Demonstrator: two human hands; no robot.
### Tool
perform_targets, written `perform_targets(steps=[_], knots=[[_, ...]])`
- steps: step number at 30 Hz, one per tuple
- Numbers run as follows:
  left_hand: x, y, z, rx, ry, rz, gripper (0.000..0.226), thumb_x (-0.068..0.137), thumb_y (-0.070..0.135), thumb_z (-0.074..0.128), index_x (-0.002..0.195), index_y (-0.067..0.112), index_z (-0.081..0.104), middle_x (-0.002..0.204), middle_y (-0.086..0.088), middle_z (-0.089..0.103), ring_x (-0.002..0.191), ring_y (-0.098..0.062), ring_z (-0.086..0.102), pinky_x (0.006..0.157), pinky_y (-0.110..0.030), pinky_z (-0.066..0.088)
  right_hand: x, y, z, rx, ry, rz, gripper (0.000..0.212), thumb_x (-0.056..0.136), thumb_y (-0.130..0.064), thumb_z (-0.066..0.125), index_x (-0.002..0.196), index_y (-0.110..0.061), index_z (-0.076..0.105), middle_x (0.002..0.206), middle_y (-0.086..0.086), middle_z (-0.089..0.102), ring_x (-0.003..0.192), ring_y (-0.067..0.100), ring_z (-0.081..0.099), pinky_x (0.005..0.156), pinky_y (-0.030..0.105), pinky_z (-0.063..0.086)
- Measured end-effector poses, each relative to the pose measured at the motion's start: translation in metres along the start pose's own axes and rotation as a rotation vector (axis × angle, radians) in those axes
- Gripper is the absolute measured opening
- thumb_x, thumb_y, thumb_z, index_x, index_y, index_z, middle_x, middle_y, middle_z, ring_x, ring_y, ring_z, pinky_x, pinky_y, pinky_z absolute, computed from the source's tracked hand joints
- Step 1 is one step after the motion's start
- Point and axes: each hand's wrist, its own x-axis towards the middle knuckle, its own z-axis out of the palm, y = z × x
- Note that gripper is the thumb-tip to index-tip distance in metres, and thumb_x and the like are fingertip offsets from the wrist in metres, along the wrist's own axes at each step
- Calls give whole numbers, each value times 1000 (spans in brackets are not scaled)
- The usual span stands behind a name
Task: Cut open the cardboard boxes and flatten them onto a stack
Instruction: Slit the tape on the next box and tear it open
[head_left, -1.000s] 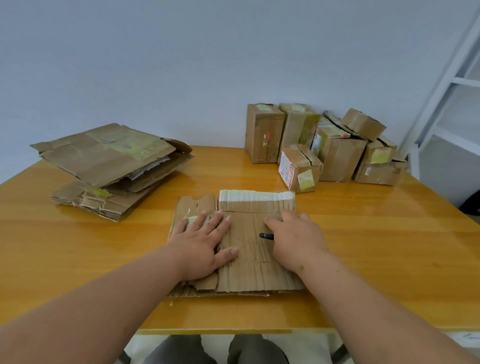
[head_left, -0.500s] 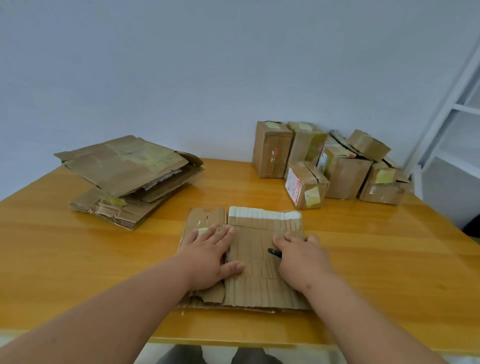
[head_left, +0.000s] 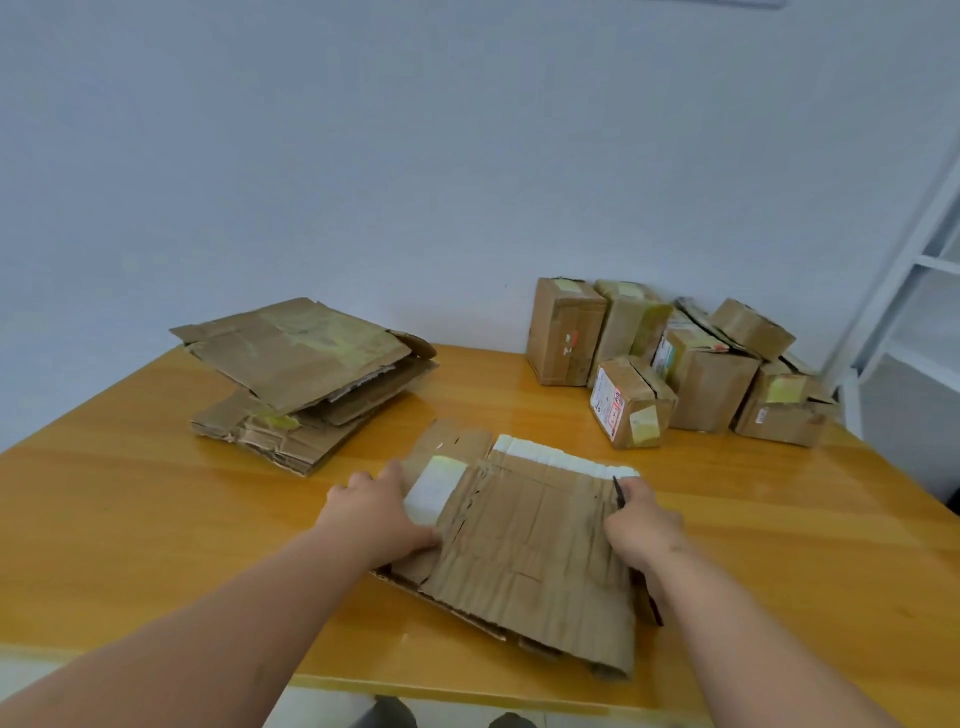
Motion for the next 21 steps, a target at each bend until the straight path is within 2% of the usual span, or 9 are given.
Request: perform_targets(steps=[1,3,4,6,8,12,16,18,21], knots=[[-2,0,-3,-34,-2,0,111,70,72,69,155,29,12,147,-10,36,129,-33,44,98,-41,48,-1,1,-1,62,-12,-1,52,95,-4,36,141,-29,32,122,15,47,80,26,50,61,33,44],[-5,-1,-9,-61,14,20,111,70,63,75,155,29,13,147,-9,35,121,-28,52,88,-33,52,-2,1,-4,172,-37,50,59,92,-2,43,145,-24,27,109,16,57,90,33,60,79,44,56],[-5,-2,-13,-70,30,36,109,70,61,76,155,30,14,146,-9,34,118,-26,54,84,-30,52,0,1,-6,238,-54,92,57,91,-2,48,143,-18,32,109,18,61,93,37,63,85,51,56],[-7,-6,-23,-105,63,60,106,70,58,78,154,32,19,144,-7,34,111,-24,56,81,-29,55,-6,-2,-11,367,-107,162,31,93,-2,53,124,-4,51,107,23,66,95,40,66,89,59,52],[-10,-12,-36,-157,102,81,98,71,55,78,152,33,26,140,-5,36,102,-22,57,80,-31,57,-11,-7,-16,456,-149,155,13,97,-2,52,107,-1,60,102,23,69,93,39,67,87,56,54],[-15,-27,-70,-268,213,117,79,77,45,77,145,35,38,135,-4,37,87,-16,54,66,-27,54,-25,-30,-16,668,-205,51,8,98,-2,52,99,-2,60,96,20,69,86,35,67,68,47,53],[-19,-52,-105,-446,310,98,75,73,35,83,140,34,47,130,-3,42,86,-18,56,61,-31,55,-34,-62,-1,870,-211,-58,9,99,-6,52,99,-6,61,99,16,70,89,32,67,79,49,54],[-20,-66,-119,-477,353,64,77,74,33,82,142,34,47,126,-2,47,80,-18,59,60,-32,57,-38,-78,12,867,-210,-137,8,99,-5,52,107,-6,55,103,13,67,92,29,65,84,49,53],[-16,-91,-137,-537,404,34,76,76,29,82,144,30,47,102,7,48,78,-18,60,65,-39,60,-48,-103,33,717,-226,-288,37,100,-5,50,124,-29,34,109,3,57,96,27,61,70,43,52]])
